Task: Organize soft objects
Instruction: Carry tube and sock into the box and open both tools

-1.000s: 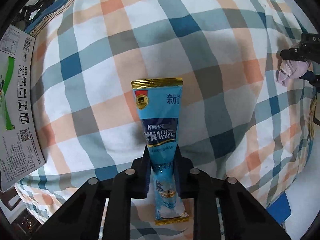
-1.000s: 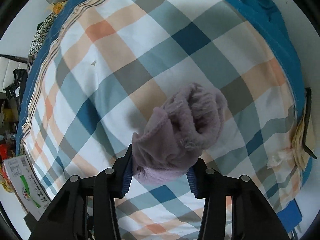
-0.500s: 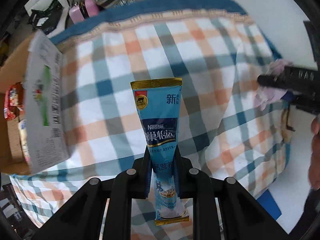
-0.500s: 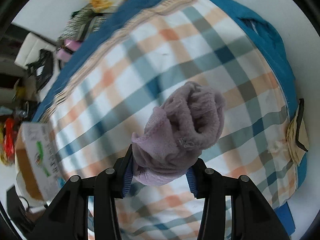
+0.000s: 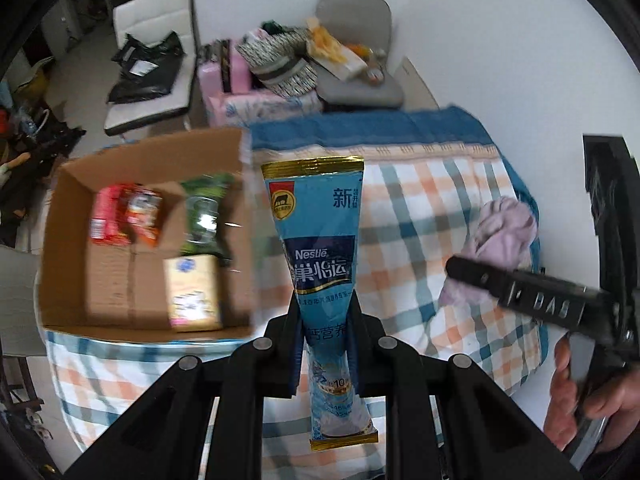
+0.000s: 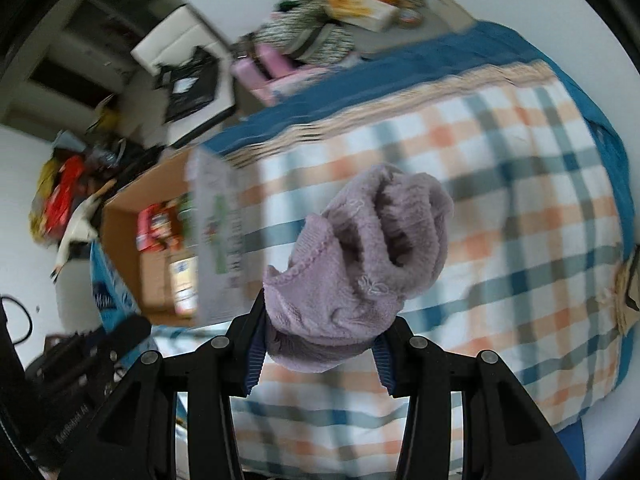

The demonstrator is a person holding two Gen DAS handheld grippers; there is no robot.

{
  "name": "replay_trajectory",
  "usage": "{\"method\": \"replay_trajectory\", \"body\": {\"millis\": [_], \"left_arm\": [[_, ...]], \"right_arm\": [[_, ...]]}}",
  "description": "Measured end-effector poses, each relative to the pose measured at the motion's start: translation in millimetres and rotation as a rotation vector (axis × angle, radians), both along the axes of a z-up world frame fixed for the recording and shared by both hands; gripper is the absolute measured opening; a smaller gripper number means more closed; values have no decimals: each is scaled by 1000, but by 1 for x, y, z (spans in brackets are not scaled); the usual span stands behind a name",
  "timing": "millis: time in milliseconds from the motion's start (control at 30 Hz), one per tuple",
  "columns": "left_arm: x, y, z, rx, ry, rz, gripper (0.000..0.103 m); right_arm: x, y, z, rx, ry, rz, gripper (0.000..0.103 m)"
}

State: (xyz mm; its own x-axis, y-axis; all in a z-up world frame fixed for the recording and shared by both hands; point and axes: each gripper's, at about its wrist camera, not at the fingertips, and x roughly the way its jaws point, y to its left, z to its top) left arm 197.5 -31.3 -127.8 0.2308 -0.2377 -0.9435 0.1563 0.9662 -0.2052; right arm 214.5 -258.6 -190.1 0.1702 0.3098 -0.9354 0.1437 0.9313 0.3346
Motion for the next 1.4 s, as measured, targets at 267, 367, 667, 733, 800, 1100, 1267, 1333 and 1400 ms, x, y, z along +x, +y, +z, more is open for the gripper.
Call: {"method": "replay_trajectory", "body": {"millis": [267, 367, 667, 733, 800, 1100, 1267, 1333, 1400], "left_arm": [[18, 110, 18, 19, -28, 115, 16], [31, 147, 15, 54, -32, 150, 16], [83, 231, -41, 88, 95, 223, 16], [94, 239, -60, 87, 140, 229, 16], [102, 244, -77, 88, 180, 226, 16], [131, 245, -162, 106, 364, 170, 16], [133, 244, -188, 94, 423, 162, 16], [136, 242, -191, 97, 432, 155, 17], [136, 241, -193, 106, 442, 147, 17]], "right_arm": [[6, 133, 35, 40, -43, 156, 48], [12, 177, 39, 47, -43, 202, 48], [45, 278, 5, 28, 14, 262, 48], [53, 291, -8, 17, 32, 267, 48], [59, 301, -24, 10, 57, 273, 48], [84, 336, -95, -26, 183, 316, 48], [88, 342, -117, -40, 229, 336, 48], [89, 343, -123, -41, 243, 347, 48], [90, 341, -128, -34, 260, 351, 50]]}}
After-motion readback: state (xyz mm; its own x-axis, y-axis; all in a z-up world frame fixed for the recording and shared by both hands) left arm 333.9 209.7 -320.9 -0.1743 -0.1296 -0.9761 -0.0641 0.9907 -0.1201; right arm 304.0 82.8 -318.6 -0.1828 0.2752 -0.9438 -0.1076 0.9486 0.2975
